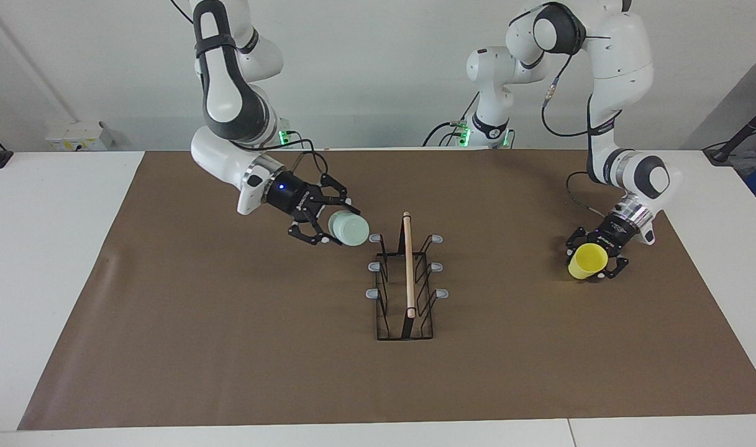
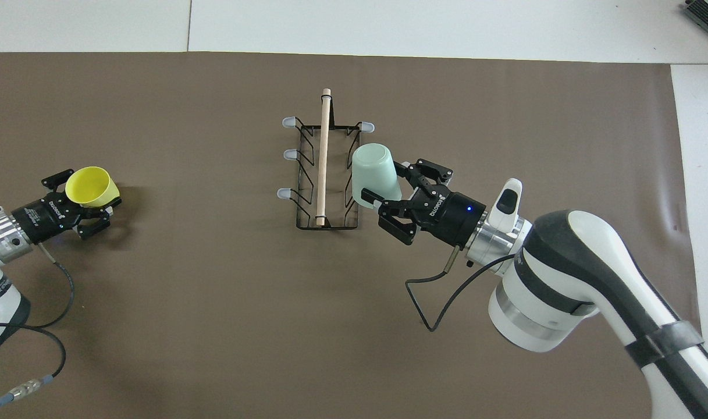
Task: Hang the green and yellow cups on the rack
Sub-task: 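Lift the green cup with the right gripper toward the rack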
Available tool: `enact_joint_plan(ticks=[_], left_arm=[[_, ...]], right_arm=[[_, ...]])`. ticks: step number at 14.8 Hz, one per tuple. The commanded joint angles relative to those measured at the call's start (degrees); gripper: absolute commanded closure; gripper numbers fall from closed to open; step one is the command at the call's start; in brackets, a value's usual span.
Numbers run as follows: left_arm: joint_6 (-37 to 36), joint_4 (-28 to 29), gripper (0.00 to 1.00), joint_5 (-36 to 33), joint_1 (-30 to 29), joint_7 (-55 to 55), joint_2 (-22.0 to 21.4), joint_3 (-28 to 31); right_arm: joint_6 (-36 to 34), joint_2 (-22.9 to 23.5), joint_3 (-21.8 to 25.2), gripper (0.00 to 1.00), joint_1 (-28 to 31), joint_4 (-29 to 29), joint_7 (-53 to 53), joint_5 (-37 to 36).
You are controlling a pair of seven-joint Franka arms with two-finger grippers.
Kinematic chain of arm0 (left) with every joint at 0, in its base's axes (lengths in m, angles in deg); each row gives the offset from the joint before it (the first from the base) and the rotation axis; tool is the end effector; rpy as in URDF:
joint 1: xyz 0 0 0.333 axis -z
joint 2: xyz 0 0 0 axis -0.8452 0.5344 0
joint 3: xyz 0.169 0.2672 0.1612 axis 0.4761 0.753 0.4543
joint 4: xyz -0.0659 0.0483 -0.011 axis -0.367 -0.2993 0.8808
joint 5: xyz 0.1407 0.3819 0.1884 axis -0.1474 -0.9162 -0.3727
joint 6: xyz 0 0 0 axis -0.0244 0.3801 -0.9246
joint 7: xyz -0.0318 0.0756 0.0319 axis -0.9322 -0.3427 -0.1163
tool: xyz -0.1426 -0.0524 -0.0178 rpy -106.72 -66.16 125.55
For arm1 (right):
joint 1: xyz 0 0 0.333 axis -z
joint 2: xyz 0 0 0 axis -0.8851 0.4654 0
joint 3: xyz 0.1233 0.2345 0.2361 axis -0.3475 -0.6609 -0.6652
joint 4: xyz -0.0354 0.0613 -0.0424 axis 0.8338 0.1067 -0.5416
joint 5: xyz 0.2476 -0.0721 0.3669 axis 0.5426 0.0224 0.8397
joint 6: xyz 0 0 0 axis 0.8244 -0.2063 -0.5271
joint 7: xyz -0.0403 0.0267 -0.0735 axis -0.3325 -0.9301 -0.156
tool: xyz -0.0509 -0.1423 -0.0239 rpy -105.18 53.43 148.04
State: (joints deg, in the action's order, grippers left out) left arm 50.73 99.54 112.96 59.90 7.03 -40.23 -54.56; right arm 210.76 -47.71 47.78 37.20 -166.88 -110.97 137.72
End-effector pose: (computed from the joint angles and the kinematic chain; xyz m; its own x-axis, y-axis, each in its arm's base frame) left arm 0.6110 0.1567 0.2156 -0.2073 0.3970 -0.8941 0.8164 0.5738 0.0654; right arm 0.5706 0.2804 0.3940 0.4020 -0.0155 0.9155 0.7596 -0.5526 -0.3429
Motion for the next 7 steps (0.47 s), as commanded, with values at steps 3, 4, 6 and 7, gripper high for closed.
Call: enact_joint_plan(ticks=[3,4,6,7], left_arm=[[2.12,-1.23,0.90,-1.42,1.92,-4.18,-3.86,0.72],[2.03,-2.28,0.90,-2.65,1.84,-5.15,-4.03,0.81],[2.47,-4.39,0.99,-5.20,2.18,-6.56,-4.91,0.89],[3.34,-5.53,1.00,-6.69,2.45,-7.95,-5.52,0.81]], right_arm=[[-3.83,-0.86,0.04,1.00,0.81,-2.85,-12.93,13.01],[-5.76,-0.60,0.04,1.00,0.81,-3.73,-14.43,14.68],[-7.79,0.28,0.04,1.00,0.72,-4.53,-18.21,17.49],[-7.97,0.63,0.04,1.00,0.72,-4.97,-18.92,18.03]])
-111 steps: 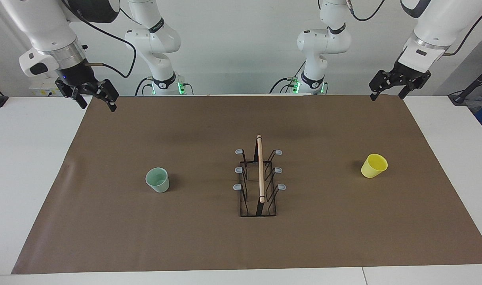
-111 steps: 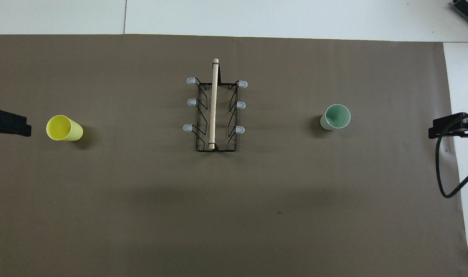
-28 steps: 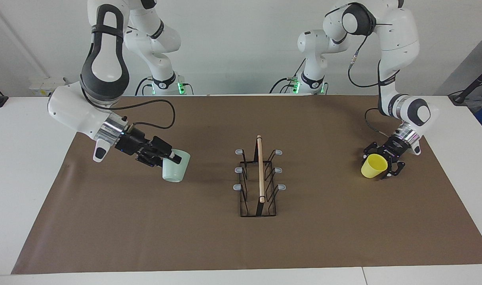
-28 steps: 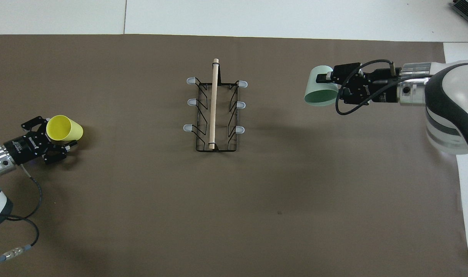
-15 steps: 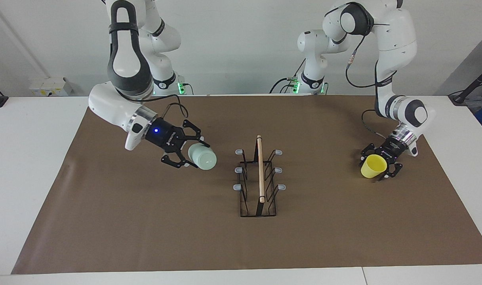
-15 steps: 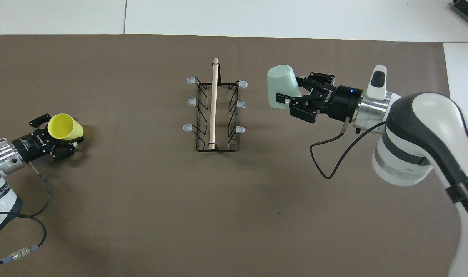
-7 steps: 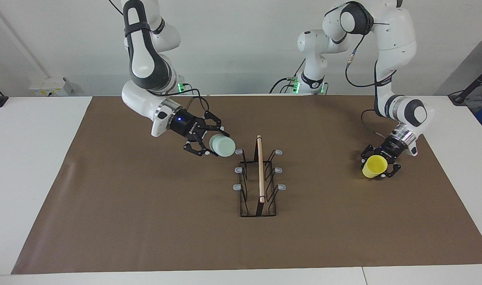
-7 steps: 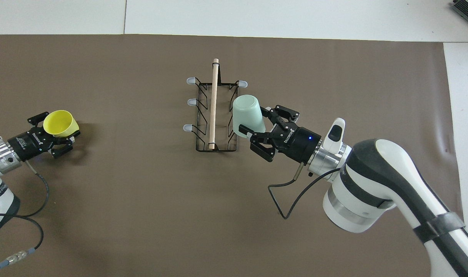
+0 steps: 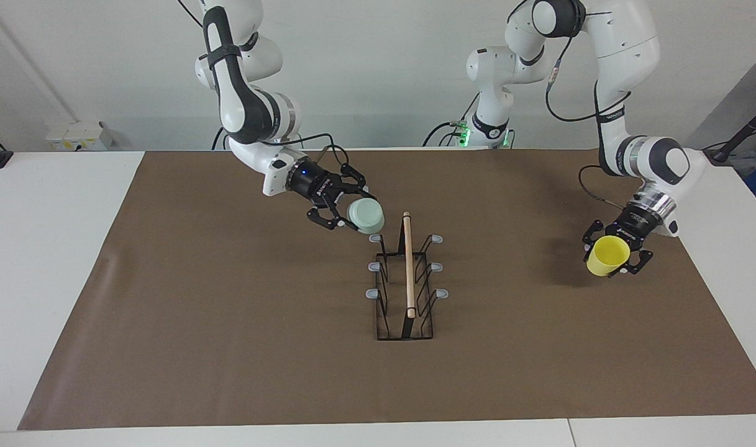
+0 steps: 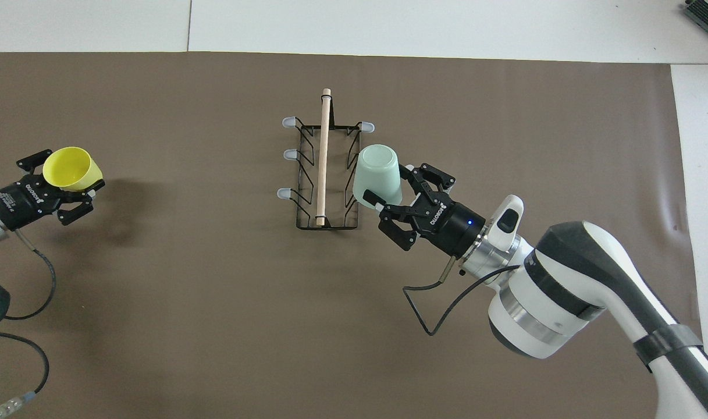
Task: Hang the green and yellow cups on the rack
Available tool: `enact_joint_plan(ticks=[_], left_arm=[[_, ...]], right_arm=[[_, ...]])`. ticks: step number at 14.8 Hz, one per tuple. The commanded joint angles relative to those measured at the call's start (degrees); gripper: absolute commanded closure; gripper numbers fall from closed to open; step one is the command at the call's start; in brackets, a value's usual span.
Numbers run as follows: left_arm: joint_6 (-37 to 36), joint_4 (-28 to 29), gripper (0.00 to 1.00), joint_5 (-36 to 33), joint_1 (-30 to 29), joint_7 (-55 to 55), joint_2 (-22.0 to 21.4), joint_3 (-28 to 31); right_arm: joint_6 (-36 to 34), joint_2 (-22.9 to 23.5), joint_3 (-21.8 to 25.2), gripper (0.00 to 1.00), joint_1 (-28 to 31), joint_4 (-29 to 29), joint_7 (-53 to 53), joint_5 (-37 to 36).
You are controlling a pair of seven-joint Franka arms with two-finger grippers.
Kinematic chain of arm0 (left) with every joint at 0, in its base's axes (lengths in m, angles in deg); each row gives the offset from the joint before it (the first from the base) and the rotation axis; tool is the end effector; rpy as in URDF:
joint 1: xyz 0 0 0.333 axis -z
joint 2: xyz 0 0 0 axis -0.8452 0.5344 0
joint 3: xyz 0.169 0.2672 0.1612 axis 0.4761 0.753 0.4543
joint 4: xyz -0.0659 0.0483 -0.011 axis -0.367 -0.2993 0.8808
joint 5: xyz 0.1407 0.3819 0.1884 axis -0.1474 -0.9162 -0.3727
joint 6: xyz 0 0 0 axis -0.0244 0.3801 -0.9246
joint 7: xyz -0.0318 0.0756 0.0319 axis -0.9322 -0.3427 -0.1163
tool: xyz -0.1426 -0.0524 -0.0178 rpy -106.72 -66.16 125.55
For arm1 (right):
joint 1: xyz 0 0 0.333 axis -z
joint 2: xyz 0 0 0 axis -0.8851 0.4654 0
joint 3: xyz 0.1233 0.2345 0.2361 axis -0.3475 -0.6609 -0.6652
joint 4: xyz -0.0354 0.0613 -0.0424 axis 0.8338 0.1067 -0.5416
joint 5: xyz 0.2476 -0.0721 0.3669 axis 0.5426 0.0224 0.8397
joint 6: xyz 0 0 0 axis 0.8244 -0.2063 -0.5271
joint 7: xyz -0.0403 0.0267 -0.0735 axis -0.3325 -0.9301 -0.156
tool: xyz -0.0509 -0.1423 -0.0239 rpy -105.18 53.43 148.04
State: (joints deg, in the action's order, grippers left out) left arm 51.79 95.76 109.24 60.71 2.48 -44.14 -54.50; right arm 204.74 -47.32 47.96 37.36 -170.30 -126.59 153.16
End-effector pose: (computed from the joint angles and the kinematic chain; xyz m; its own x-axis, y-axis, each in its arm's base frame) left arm 0.6386 0.1555 0.2812 -0.1576 0.4284 -0.8897 0.8259 0.5511 0.1191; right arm 0.5611 0.2806 0.3749 0.2865 -0.1236 0.9501 0.7571 -0.5785 -0.3035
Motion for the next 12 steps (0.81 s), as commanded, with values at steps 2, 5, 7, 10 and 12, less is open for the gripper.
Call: enact_joint_plan(ticks=[2,5,7,10,12], left_arm=[[4.13,-4.74,1.00,-10.07,2.79,-6.83,-2.75,0.74],[3.87,-9.40,1.00,-19.14,2.79,-8.60,-3.37,0.74],[3.78,-11.77,1.00,-24.58,2.79,-8.78,-4.16,0.74],[1.77,-13.54,1.00,-30.13,2.70,-10.36,-5.39,0.83],[0.97,-14.51,1.00,-34.08,2.62,-10.62,-6.27,0.83]], right_arm=[[-3.01,2.00,-0.14,1.00,0.65,-1.81,-5.32,2.60],[-3.19,3.06,-0.14,1.00,0.47,-1.81,-6.64,3.39],[-3.19,3.07,-0.14,1.00,0.39,-2.07,-6.91,3.39],[-3.36,3.15,-0.14,1.00,0.04,-2.60,-8.48,5.66],[-4.15,3.68,-0.14,1.00,-1.28,-2.95,-9.54,7.60]])
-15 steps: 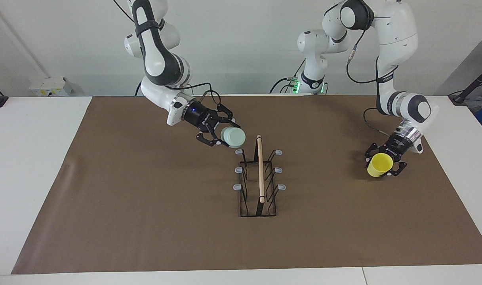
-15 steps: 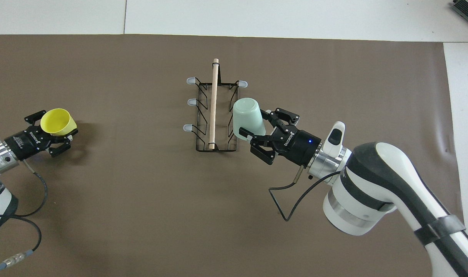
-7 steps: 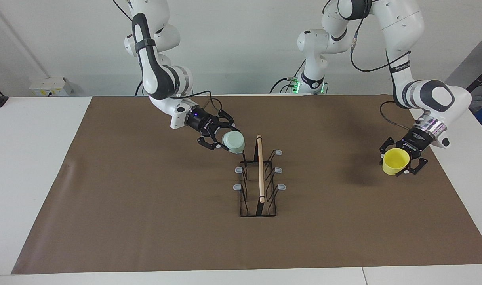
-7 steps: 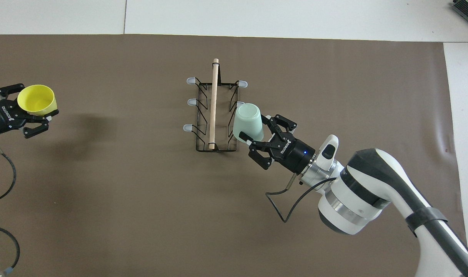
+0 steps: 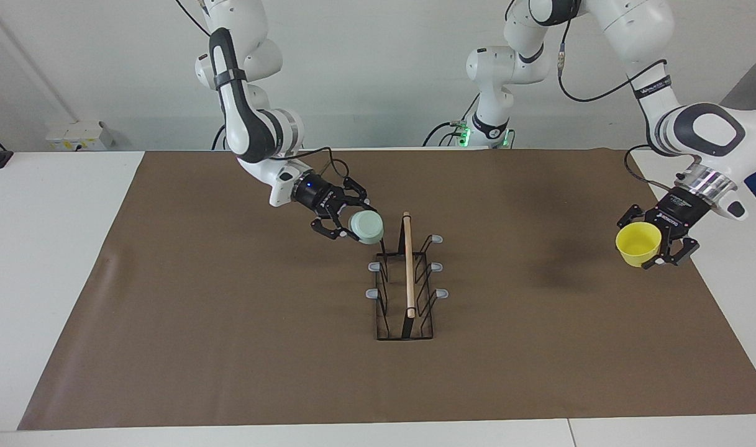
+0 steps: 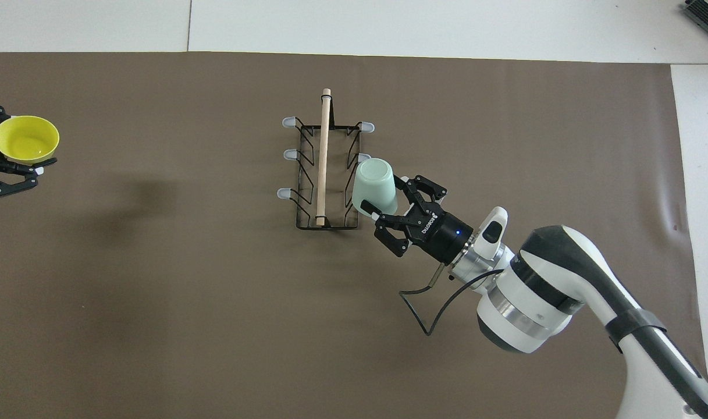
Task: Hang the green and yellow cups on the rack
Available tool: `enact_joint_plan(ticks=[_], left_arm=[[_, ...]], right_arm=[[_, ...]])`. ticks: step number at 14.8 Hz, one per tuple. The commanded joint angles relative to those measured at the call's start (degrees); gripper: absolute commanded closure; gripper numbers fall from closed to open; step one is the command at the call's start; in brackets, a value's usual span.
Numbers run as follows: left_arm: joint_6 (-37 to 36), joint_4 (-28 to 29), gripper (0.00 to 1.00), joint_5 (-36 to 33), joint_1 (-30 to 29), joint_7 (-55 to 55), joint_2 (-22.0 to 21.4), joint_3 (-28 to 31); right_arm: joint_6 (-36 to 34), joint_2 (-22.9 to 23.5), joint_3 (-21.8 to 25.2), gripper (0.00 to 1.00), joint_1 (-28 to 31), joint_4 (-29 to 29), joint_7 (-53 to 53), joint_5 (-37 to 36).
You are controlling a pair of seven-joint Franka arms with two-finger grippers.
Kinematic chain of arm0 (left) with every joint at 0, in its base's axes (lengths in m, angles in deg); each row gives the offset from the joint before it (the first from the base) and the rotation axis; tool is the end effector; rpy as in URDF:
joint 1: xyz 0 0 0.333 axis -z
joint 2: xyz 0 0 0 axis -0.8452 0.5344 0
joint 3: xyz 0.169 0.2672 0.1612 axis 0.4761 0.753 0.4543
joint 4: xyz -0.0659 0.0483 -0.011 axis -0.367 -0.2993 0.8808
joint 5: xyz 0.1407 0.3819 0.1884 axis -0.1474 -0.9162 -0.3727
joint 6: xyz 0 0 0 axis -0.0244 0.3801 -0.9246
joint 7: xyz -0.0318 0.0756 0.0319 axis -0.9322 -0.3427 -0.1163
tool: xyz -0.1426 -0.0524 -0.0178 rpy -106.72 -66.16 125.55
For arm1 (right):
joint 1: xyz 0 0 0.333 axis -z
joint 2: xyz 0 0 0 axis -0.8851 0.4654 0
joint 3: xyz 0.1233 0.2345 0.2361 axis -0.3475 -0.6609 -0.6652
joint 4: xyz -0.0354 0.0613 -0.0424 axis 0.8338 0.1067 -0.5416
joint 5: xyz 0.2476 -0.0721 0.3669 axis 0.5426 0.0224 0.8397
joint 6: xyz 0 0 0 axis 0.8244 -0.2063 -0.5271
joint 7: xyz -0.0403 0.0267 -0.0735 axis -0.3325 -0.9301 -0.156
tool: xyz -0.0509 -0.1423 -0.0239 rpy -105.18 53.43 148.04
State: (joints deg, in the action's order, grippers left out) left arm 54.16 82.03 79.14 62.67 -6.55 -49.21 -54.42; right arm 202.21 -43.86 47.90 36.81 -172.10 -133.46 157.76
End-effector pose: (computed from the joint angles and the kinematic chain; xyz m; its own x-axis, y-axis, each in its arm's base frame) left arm 0.6796 0.1631 0.4184 -0.0058 0.7762 -0.6304 0.9224 0.2476 0.2963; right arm 0.5525 0.2862 0.3283 0.2746 -0.1044 0.9559 0.7523 -0.5958 -0.2812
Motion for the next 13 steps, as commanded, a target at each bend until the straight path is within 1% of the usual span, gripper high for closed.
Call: enact_joint_plan(ticks=[1,2,5,6,8,12,13], left_arm=[[-1.23,-1.05,1.00,-6.87,0.74,-1.86,-1.46,0.83],[-1.31,-1.48,1.00,-9.42,0.57,-1.86,-2.16,0.83],[-1.49,-1.49,1.00,-10.50,0.48,-3.52,-3.40,1.01],[-1.49,-1.75,1.00,-12.33,0.83,-3.70,-3.40,1.36],[-1.75,-3.50,1.00,-20.14,2.58,-3.35,-4.44,1.54],[-4.12,-3.86,1.00,-21.58,2.68,-4.06,-5.68,1.36],[-4.65,-3.95,1.00,-23.14,1.98,-4.06,-5.94,0.66]], right_arm=[[-2.93,1.09,-0.08,1.00,-0.73,-1.24,-3.99,3.80],[-4.25,2.14,-0.08,1.00,-0.73,-1.24,-5.30,4.76],[-4.53,2.68,0.01,1.00,-0.73,-1.24,-6.37,4.86],[-4.36,2.77,0.01,1.00,-0.73,-1.24,-6.37,4.94],[-4.53,3.20,0.01,1.00,-0.73,-1.24,-6.46,4.94],[-4.71,4.35,0.01,1.00,-0.73,-1.33,-7.43,4.95],[-4.27,4.44,-0.08,1.00,-0.73,-1.33,-7.43,4.95]])
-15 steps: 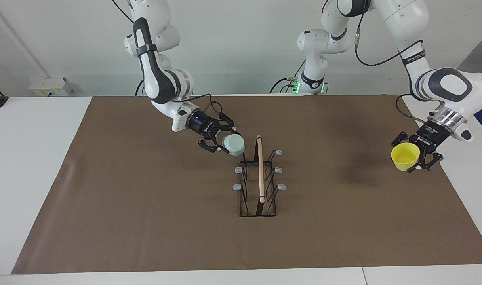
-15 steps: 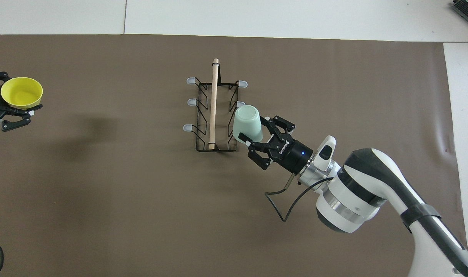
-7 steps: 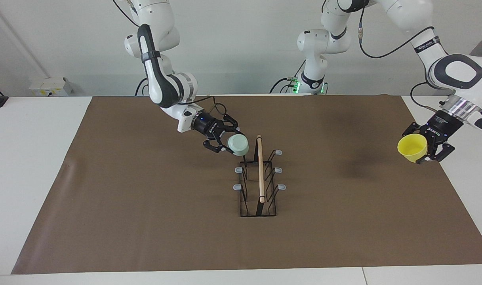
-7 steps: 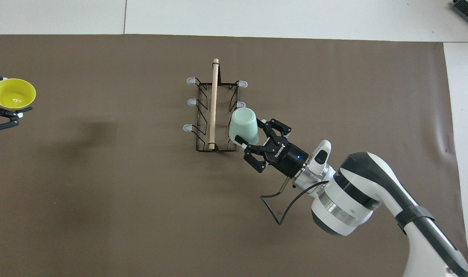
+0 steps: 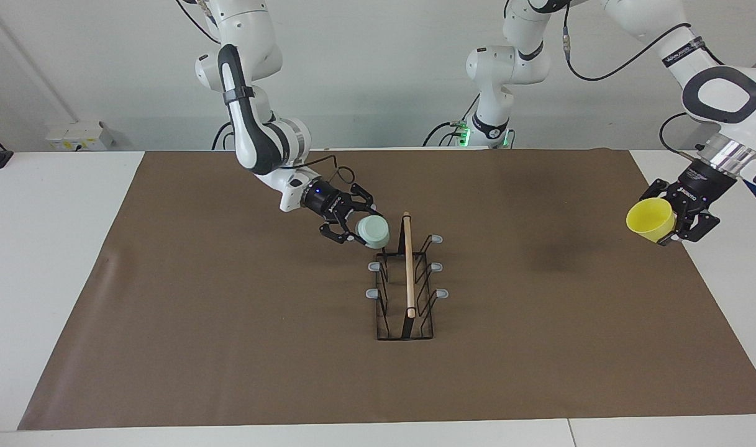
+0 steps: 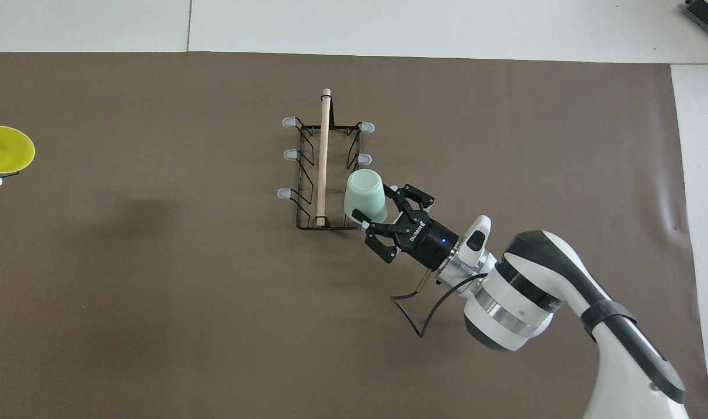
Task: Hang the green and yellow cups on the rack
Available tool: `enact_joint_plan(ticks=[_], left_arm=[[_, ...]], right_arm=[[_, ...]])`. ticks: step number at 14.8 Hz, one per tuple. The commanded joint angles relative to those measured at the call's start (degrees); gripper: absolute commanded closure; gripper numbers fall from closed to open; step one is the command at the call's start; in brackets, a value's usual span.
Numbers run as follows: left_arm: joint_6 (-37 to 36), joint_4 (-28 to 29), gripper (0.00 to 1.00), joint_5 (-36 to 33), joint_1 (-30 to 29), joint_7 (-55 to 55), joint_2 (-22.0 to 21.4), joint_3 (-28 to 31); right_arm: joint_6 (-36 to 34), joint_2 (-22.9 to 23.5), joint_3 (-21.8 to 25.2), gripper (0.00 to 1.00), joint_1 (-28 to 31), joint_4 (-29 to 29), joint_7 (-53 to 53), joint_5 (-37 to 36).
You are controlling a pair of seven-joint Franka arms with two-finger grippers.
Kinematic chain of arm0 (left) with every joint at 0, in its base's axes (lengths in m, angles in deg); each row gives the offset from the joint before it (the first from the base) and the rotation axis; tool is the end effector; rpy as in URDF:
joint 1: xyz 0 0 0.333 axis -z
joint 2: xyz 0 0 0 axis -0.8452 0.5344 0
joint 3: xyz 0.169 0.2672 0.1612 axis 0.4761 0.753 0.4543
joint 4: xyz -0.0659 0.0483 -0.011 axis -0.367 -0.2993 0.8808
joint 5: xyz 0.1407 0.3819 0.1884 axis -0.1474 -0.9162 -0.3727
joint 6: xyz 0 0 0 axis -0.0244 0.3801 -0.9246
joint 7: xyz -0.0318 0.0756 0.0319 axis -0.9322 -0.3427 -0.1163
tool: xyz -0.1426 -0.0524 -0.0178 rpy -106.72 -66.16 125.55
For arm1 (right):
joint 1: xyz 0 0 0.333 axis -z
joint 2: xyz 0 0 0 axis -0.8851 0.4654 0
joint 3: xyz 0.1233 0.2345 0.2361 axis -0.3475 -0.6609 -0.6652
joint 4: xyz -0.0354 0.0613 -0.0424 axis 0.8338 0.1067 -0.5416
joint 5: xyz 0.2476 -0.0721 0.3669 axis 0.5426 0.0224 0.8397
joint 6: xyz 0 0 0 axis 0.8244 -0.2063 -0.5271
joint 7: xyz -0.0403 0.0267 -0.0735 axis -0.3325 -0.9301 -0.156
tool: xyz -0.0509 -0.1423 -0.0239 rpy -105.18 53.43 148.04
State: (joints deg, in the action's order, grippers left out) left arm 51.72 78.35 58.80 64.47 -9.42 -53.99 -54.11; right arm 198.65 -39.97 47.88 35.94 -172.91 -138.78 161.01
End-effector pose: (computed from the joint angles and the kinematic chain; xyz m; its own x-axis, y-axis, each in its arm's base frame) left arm 0.6645 0.1652 0.4829 0.1021 0.9135 -0.3939 0.9541 0.0221 0.2987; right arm 0.5449 0.2974 0.2886 0.2592 -0.0929 0.9613 0.7608 -0.5935 -0.2625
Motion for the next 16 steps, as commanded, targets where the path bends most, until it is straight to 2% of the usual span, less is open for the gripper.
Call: enact_joint_plan(ticks=[1,2,3,5,9,10,12,15,16], left_arm=[[-2.56,-0.35,1.00,-5.52,-0.87,-1.19,-2.21,-1.99],[-2.57,-0.53,1.00,-8.59,-3.06,-1.28,-3.18,-5.76],[-3.00,-0.53,1.00,-11.58,-5.34,-2.58,-4.06,-9.88],[-3.27,-0.44,1.00,-17.04,-7.73,-7.23,-5.73,-15.70],[-6.42,-0.53,1.00,-24.34,-8.36,-14.63,-8.02,-20.20],[-7.48,-0.53,1.00,-25.75,-8.36,-16.12,-8.63,-21.08],[-8.10,-0.44,1.00,-29.61,-8.36,-17.71,-9.78,-24.15],[-8.02,-0.35,1.00,-37.16,-8.44,-24.02,-9.78,-29.33],[-8.19,-0.35,1.00,-39.97,-8.44,-25.69,-9.78,-31.26]], right_arm=[[-0.35,0.54,-0.06,0.94,0.13,-0.43,-2.10,1.69],[-0.26,0.54,-0.06,0.52,0.13,-0.52,-2.10,1.69],[-0.26,0.63,0.02,0.01,0.13,-0.43,-2.02,1.69],[-0.26,0.63,0.02,0.00,0.13,-0.17,-2.02,1.69],[0.35,-0.50,0.11,0.00,0.31,0.10,-1.84,1.61],[2.70,-1.90,0.11,0.00,0.31,0.10,-1.75,1.17],[11.82,-6.11,0.03,0.00,0.31,1.14,-0.88,-0.06],[16.52,-8.24,0.29,0.00,1.10,2.55,5.52,-7.33],[17.39,-8.16,0.46,0.00,2.41,3.51,8.15,-12.84]])
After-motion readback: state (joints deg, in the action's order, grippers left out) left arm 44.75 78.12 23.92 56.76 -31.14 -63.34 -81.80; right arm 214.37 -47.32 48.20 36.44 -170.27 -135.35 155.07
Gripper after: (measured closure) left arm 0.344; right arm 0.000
